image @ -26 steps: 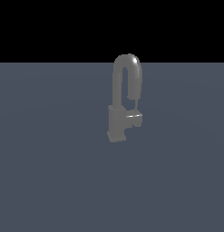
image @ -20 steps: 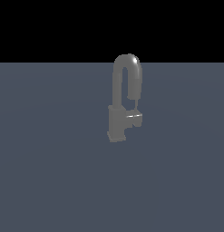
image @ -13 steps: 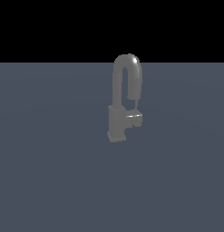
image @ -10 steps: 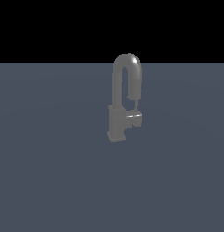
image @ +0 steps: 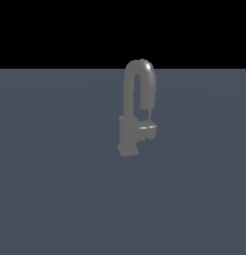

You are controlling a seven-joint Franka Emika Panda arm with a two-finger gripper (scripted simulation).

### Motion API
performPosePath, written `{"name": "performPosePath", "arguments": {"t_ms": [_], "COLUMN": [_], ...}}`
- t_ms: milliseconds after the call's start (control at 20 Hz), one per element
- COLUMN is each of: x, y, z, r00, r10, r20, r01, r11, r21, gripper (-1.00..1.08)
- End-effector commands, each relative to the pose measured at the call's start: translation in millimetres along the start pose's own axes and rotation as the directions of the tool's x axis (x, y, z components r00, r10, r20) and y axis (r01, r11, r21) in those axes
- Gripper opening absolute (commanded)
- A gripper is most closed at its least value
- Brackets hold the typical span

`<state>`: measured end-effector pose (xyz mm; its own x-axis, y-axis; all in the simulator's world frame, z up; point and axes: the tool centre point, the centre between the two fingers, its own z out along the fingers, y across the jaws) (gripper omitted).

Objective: Turn on the faucet by rotating a designated handle.

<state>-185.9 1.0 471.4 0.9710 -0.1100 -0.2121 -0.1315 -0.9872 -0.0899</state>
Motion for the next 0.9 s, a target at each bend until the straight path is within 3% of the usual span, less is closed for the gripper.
{"name": "performPosePath", "arguments": {"t_ms": [0,450,850], "x": [14,66,111], "y": [1,5,13], "z": [1,9,23], "r00": [0.999,0.978,0.935], "r10": [0.027,0.116,0.180], "r20": [0.036,0.174,0.304], "r01": [-0.028,-0.138,-0.246], "r11": [0.999,0.983,0.950], "r21": [0.028,0.122,0.194], "gripper": [-1.00,-1.00,-1.00]}}
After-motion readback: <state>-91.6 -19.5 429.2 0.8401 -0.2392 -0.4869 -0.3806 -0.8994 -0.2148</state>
